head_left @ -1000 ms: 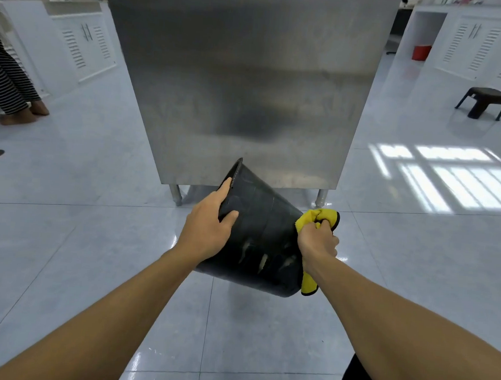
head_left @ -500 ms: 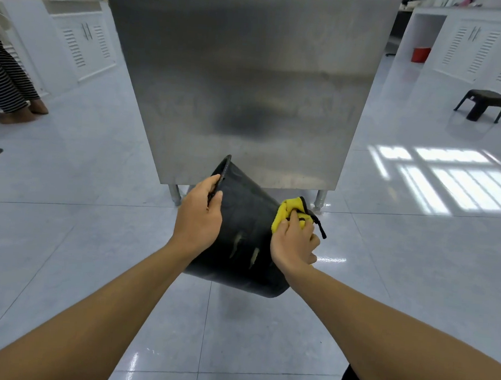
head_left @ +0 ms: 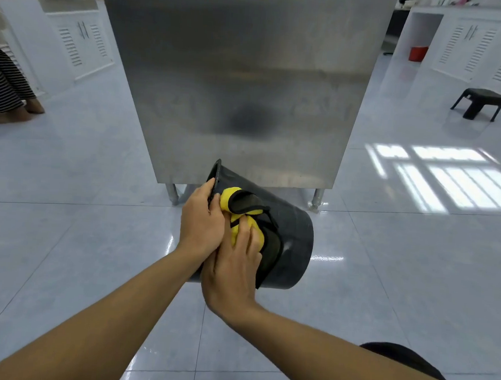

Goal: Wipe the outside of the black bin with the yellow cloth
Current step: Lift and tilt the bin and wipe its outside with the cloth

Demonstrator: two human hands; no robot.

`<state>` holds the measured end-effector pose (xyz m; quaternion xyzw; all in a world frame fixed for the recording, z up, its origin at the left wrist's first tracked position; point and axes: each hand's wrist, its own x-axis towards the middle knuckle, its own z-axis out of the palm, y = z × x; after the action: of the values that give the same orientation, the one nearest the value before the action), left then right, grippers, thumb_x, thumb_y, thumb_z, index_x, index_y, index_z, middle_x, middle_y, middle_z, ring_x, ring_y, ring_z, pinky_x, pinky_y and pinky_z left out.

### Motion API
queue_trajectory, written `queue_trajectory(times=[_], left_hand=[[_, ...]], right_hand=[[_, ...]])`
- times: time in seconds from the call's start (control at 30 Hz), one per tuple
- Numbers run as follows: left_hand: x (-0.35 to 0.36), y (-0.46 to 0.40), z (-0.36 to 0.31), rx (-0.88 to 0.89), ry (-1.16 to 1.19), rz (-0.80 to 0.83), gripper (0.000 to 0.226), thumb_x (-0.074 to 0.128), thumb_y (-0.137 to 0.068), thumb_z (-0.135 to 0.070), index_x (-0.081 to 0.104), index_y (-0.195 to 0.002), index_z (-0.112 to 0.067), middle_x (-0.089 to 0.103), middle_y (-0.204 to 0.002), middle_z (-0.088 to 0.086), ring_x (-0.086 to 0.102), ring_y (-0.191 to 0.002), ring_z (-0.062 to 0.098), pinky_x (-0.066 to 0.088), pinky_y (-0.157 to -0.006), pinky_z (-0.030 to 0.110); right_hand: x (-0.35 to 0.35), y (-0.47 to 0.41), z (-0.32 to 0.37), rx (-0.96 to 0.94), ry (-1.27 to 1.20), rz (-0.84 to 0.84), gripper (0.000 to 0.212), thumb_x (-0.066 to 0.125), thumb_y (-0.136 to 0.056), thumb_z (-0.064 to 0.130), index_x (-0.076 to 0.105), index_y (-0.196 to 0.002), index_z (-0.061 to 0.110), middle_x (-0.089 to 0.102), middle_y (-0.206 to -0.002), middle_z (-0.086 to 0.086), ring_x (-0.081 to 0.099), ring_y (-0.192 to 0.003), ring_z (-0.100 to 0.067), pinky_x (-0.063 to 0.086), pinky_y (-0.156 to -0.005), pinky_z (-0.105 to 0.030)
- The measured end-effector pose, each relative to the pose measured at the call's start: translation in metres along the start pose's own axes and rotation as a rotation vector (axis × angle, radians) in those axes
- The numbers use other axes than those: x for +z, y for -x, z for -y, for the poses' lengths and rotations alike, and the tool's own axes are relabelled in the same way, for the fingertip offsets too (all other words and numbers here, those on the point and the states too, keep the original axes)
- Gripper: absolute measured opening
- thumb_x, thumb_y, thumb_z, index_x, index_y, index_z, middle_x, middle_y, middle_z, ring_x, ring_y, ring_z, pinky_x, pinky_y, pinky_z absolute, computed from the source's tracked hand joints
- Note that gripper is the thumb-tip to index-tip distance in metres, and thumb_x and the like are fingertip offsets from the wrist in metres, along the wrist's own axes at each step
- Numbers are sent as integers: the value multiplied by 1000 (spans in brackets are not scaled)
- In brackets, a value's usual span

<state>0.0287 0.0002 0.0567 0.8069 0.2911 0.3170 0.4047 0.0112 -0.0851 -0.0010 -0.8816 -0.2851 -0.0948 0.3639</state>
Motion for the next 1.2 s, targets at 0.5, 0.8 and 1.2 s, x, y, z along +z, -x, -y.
queue_trajectory(times=[0.5,0.8,1.2], left_hand=[[2,3,-10,-125,91,-44,34,52,-104,-15,54,-137,-10,63,-131,4,57,-112,15,48,-99,28],[-3,2,-8,-180,90,48,26,62,-98,-17,59,-124,-13,61,-111,-4,61,-103,17,48,-79,20],[-7,10,-7,60,-237,345,70,49,-104,-15,8,-161,-17,28,-163,4,42,-140,24,37,-108,29]], right_hand=[[-36,-76,-102,796,-213,153,59,27,-106,39,12,-162,28,14,-167,-12,31,-144,-44,27,-113,-58],[-45,-89,-113,965,-343,144,61,38,-101,31,24,-160,21,32,-156,-17,39,-138,-45,34,-114,-54],[-49,-93,-115,1007,-363,75,57,38,-101,29,31,-156,16,33,-153,-17,39,-137,-42,33,-113,-51]])
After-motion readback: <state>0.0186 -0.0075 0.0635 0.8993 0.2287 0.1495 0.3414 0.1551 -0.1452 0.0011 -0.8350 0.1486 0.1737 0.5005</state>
